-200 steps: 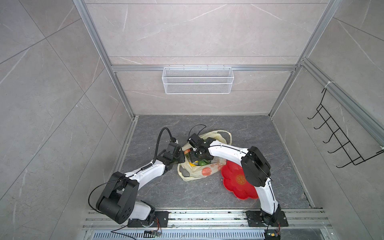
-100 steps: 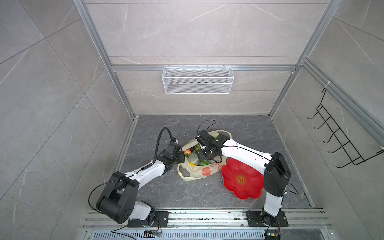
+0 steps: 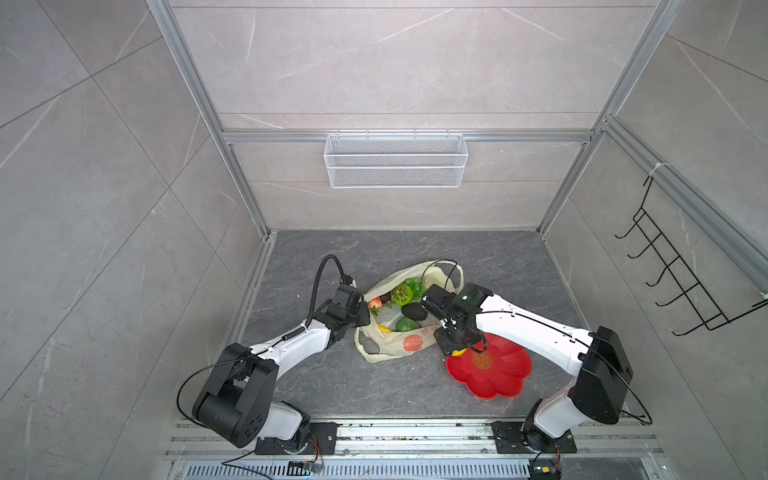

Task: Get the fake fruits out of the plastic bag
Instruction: 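Grasp the yellow fruit with the right gripper and lift it out, then lower the yellow fruit onto the red plate and open the right gripper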

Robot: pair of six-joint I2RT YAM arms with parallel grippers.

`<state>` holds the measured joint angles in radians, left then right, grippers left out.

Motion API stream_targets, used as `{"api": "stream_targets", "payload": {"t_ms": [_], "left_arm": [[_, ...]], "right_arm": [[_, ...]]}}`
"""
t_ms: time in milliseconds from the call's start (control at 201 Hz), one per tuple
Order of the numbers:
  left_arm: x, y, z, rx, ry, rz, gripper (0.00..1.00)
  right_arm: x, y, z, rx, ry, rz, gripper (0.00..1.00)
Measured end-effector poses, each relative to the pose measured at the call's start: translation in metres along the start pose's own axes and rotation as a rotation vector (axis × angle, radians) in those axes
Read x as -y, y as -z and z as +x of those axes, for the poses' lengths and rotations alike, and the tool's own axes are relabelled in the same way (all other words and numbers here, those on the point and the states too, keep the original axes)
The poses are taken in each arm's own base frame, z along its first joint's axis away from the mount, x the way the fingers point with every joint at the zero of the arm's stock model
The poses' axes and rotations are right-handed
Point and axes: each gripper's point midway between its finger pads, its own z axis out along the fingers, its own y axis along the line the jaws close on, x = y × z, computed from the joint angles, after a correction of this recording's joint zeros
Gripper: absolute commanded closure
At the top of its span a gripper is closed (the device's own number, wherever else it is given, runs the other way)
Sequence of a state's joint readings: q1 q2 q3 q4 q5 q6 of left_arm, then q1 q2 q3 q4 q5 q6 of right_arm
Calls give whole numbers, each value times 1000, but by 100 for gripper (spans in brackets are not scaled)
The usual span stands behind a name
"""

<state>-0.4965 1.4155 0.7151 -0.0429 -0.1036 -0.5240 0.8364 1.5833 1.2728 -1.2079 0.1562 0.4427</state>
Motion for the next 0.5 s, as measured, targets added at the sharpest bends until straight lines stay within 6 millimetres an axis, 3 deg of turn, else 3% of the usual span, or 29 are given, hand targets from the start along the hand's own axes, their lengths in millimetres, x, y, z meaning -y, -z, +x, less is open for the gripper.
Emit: {"api": "stream_targets", "payload": {"t_ms": [184,378,498], "left_arm": [[0,0,0,0,0,0,92],[0,0,0,0,0,-1,92],[-1,0,0,2,0,-5,92]], "right_arm": [[20,-20,29,-118,-60,51,37],[45,-34,42,-201,-149,71,40],[51,-39,48,-236,-174,62,40]]}}
